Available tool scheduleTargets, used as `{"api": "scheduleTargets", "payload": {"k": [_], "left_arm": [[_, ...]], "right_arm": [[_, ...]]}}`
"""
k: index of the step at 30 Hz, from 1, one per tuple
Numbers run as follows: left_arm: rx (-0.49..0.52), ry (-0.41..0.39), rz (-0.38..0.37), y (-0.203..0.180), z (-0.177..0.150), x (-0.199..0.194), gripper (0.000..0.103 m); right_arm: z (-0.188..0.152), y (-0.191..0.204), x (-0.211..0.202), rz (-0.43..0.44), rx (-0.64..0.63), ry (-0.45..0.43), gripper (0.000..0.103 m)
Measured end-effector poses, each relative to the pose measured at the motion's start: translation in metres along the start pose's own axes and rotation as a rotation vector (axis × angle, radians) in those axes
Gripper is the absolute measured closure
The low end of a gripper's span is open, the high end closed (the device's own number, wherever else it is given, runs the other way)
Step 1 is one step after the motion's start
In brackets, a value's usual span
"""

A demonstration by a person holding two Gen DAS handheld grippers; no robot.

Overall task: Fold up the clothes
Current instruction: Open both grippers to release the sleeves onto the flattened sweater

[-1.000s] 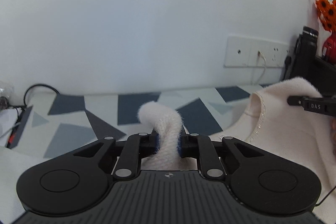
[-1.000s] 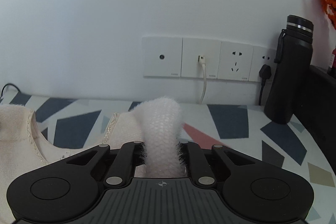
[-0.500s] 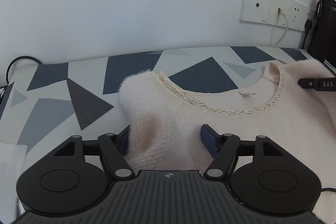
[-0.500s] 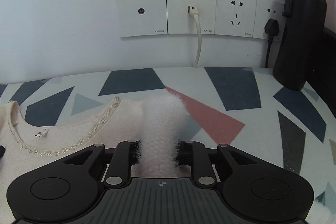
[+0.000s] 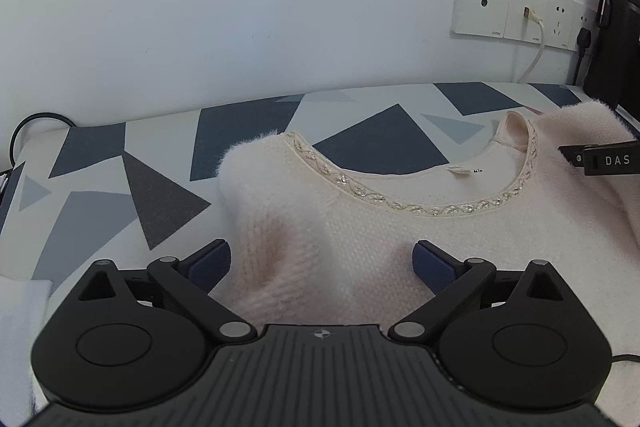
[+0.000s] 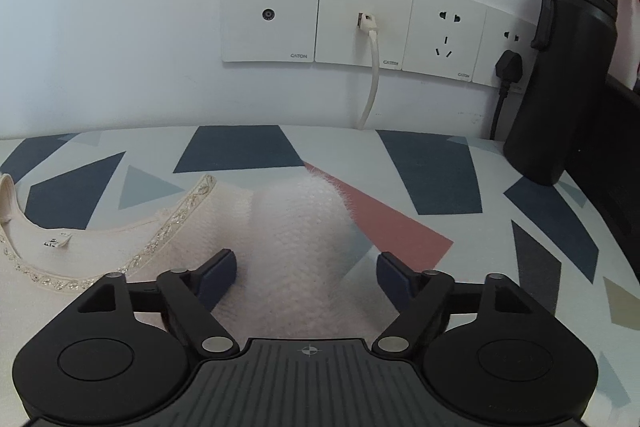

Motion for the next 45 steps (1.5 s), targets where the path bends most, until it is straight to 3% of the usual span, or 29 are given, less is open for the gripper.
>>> {"api": "scheduleTargets", "payload": {"k": [2,7,15,45], "left_arm": [[0.001,0.0,-0.001,-0.001,0.0,0.0,0.002],[-0.005,0.001,-0.011,-0.001,0.001,0.0,0.001],[-0.02,0.011,-0.027,-0.001,0.0,0.002,0.0],[-0.018,0.005,-0.006,-0.002,0.0,0.001,0.0]], "right_arm": [[0.0,0.002,0.0,-0.012,-0.01,-0.001,0.013],[-0.001,0.009,0.0,-0.058,-0.056,-0.016,0.001],[-0.002,0.021,-0.003,-0.126,-0.14,-0.06,0.001],[-0.001,0.018,-0.001,-0.102,-0.113,-0.045,0.001]]}}
Point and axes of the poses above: each gripper's, at about its wrist camera, not at the fingertips, and x roughly the way its jaws point, y to its left, z to its top, the point moved 5 cm from there along x, roughly the way its jaws point, and after that the axes turned 6 degrees about x, right-handed, at the moved point
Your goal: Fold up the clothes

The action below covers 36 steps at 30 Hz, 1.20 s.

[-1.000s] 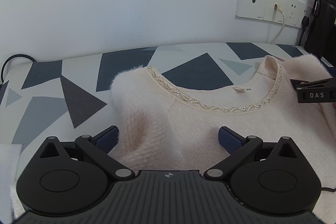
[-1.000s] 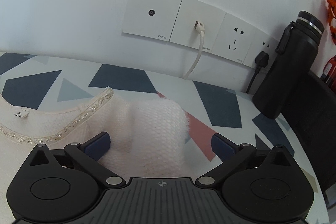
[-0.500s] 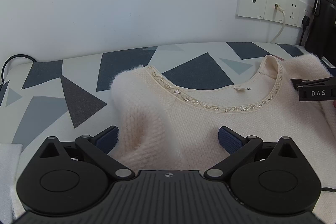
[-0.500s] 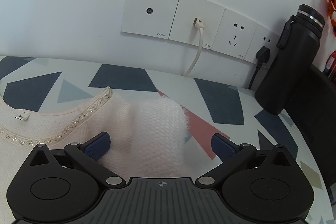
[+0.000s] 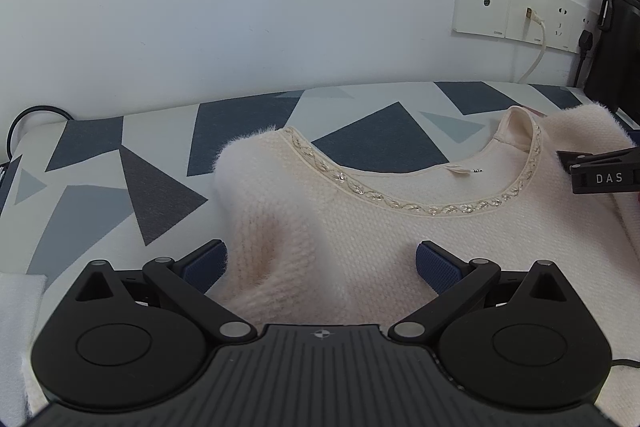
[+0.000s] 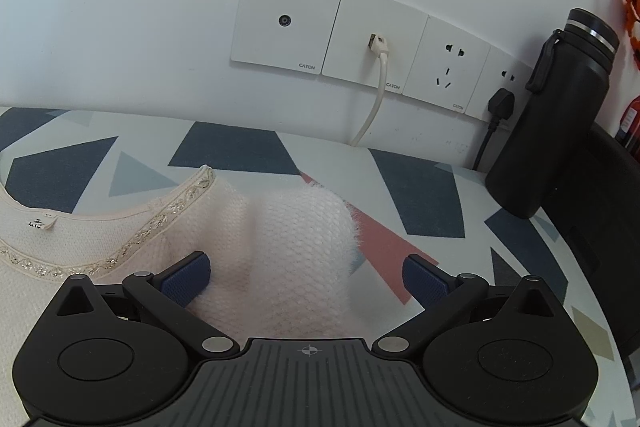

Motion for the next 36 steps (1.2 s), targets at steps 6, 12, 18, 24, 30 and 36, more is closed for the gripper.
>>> {"api": "scheduleTargets", "payload": {"k": [6,12,18,24,30,36], "left_arm": [[0.003,-0.012,0.0,0.0,0.0,-0.002,0.0],[0.0,-0.052,0.009,0.001,0.0,-0.01,0.0],[-0.116,-0.154,-0.097,0.022,-0.003,-0.054,0.0],[-0.113,-0.294,-0.233,0.034,-0.016,-0.141,0.0],[-0.004,-0.282,-0.18,0.038,-0.076,-0.193,0.0],[0.005,-0.244,-0.137,0.053,-0.124,-0.212,0.0]], "right_arm": [[0.0,0.002,-0.001,-0.025,-0.009,-0.005,0.001],[0.002,0.002,-0.006,-0.059,-0.01,-0.006,0.001],[-0.001,-0.017,-0.072,0.069,0.112,-0.09,0.001],[-0.009,-0.03,-0.141,0.247,0.178,-0.119,0.001],[-0.04,-0.033,-0.182,0.417,0.307,-0.074,0.001],[-0.076,0.002,-0.172,0.438,0.251,0.026,0.001]]}}
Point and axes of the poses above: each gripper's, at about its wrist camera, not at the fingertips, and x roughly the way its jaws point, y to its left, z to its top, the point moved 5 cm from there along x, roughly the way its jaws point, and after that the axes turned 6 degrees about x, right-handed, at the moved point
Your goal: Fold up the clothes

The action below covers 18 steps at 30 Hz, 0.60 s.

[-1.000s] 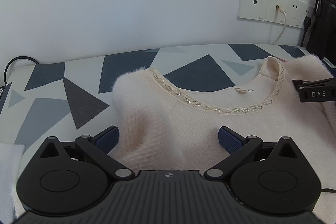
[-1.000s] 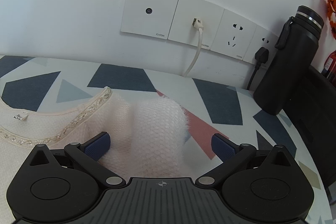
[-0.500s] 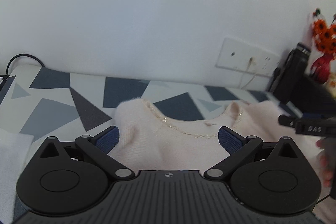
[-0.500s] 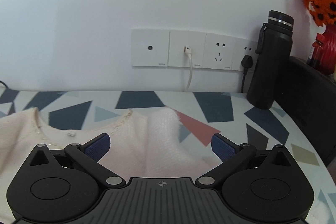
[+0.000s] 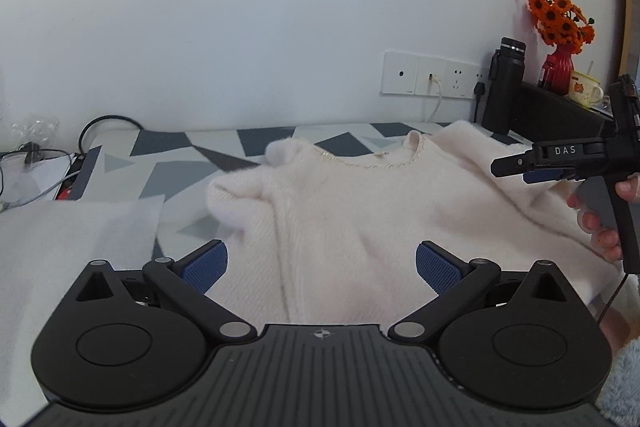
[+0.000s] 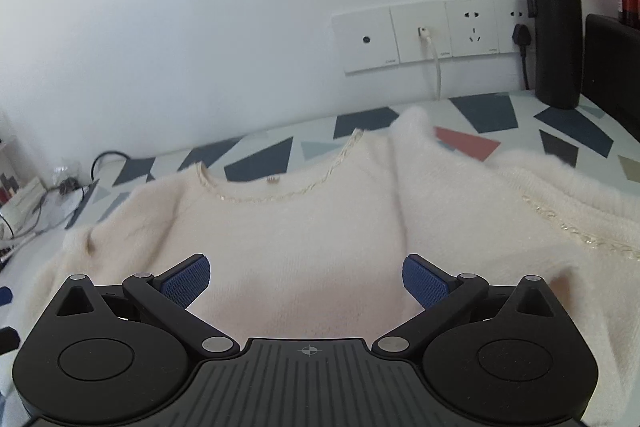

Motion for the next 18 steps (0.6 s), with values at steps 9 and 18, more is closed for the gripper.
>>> {"api": "scheduleTargets", "payload": {"k": [9,18], "left_arm": [[-0.199,0.069,0.07,0.06,-0.027,0.0,0.001],[-0.282,0.079,0.001,0.072,-0.043,0.019,0.032]], "right_arm": [[-0.031,0.007,0.029,-0.042,0.005,0.096,0.001],[-0.032,0.017,0.033,-0.015,-0.011,0.119,0.001]]}}
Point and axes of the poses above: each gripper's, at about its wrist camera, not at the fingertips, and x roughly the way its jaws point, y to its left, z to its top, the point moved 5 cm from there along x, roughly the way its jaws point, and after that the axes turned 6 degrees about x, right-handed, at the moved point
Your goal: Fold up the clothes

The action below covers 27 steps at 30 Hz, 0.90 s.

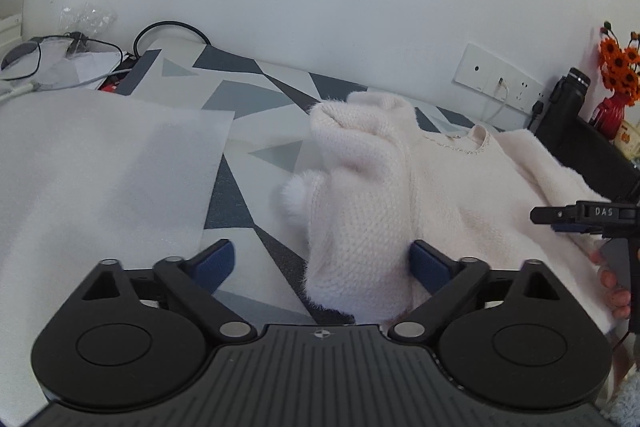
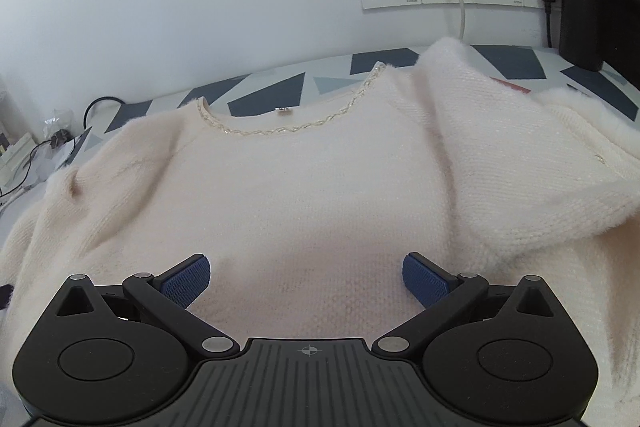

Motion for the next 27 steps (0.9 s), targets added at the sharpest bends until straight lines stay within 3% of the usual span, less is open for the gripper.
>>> {"api": "scheduleTargets", "payload": {"k": [1,3,5,8,11,14,16,18,20,21,22,23,24,27], "left_arm": [[-0.023,-0.007,-0.028,0.001,0.001,0.001,0.057],[-0.065,-0.032,-0.069,0.001,0.006,-0.001,0.082],[-0.088,-0.077,-0.089,0.0,0.012,-0.008,0.088],[-0.082,-0.119,-0.081,-0.001,0.021,-0.018,0.09],[0.02,-0.066,-0.003,-0.009,0.019,-0.009,0.084],[0.104,-0.017,0.051,-0.018,0.012,0.002,0.064],[0.111,-0.006,0.059,-0.019,0.01,0.006,0.038],[0.11,0.004,0.057,-0.018,0.007,0.011,0.033],[0.095,0.008,0.018,-0.017,0.003,0.016,0.034],[0.087,0.009,-0.003,-0.017,0.002,0.018,0.048],[0.078,0.005,-0.036,-0.018,0.002,0.018,0.069],[0.073,0.0,-0.036,-0.02,0.003,0.017,0.072],[0.071,-0.006,-0.032,-0.021,0.005,0.015,0.079],[0.127,-0.1,0.071,-0.026,0.024,-0.006,0.084]], "right_arm": [[0.0,0.001,0.001,0.001,-0.002,0.002,0.001],[0.0,0.004,0.002,0.005,-0.007,0.004,0.001],[0.0,0.004,0.002,0.006,-0.009,0.003,0.001],[-0.001,0.003,0.002,0.011,-0.004,0.0,0.001],[-0.002,0.002,0.001,0.01,-0.005,-0.002,0.001],[-0.003,0.004,0.002,0.002,-0.021,-0.006,0.001],[-0.004,0.005,0.002,-0.002,-0.036,-0.011,0.001],[-0.004,0.006,0.003,-0.007,-0.048,-0.015,0.001],[-0.005,0.006,0.004,-0.011,-0.057,-0.019,0.001],[-0.005,0.007,0.004,-0.013,-0.062,-0.022,0.001],[-0.005,0.007,0.004,-0.013,-0.067,-0.025,0.001],[-0.005,0.007,0.004,-0.015,-0.071,-0.028,0.001],[-0.006,0.007,0.005,-0.017,-0.075,-0.031,0.001],[-0.006,0.007,0.004,-0.016,-0.071,-0.032,0.001]]}}
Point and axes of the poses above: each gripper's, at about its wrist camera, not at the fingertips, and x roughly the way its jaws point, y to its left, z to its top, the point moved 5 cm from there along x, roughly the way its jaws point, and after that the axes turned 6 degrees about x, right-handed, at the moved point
